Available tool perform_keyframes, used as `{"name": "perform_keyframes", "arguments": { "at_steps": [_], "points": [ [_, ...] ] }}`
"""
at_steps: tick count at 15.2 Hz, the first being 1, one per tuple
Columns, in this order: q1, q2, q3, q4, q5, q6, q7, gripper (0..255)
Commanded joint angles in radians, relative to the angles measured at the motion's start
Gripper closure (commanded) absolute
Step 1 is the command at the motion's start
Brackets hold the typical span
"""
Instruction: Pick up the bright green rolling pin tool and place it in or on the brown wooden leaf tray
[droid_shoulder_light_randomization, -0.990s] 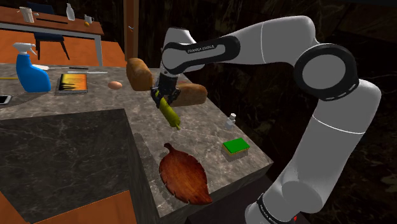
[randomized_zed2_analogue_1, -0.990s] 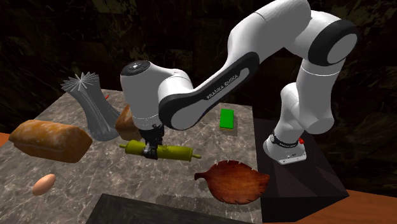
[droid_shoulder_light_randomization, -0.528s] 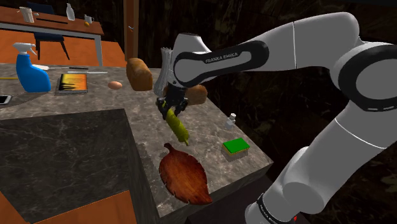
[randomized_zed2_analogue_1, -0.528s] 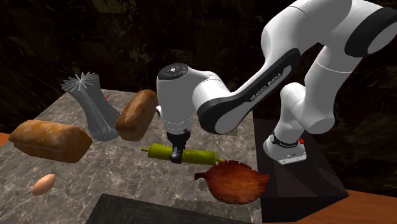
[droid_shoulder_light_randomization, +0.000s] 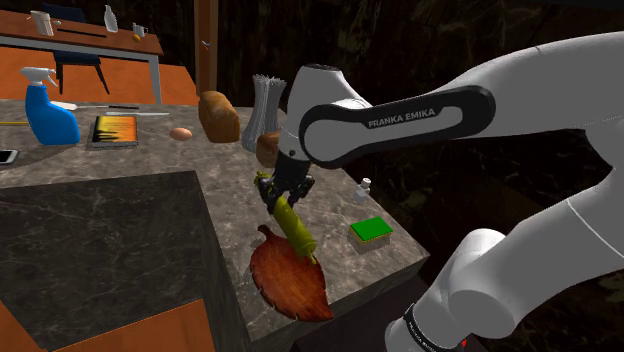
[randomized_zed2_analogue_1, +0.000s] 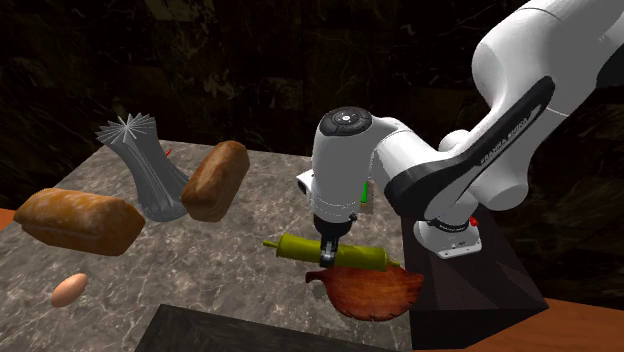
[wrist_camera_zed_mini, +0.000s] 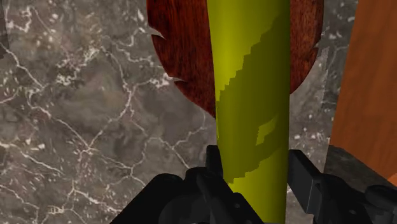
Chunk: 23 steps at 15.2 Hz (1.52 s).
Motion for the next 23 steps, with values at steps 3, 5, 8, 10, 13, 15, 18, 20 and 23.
{"name": "perform_keyframes", "arguments": {
  "at_steps": [3, 5, 8, 10, 13, 15, 18, 20, 23],
  "points": [
    [0.049, -0.141, 0.033, -0.112, 0.048, -0.022, 0.046, 255],
    [0.087, -0.231, 0.057, -0.175, 0.082, -0.045, 0.081, 255],
    [0.088, -0.211, 0.064, -0.203, 0.086, 0.002, 0.08, 255],
    [0.089, -0.197, 0.068, -0.221, 0.089, 0.034, 0.079, 255],
    [0.089, -0.172, 0.076, -0.245, 0.093, 0.083, 0.078, 255],
    [0.089, -0.153, 0.081, -0.26, 0.095, 0.117, 0.078, 255],
    [0.088, -0.123, 0.088, -0.282, 0.098, 0.168, 0.077, 255],
    [0.088, -0.101, 0.094, -0.295, 0.099, 0.203, 0.077, 255],
    [0.087, -0.099, 0.094, -0.296, 0.099, 0.207, 0.077, 255]
  ]
}}
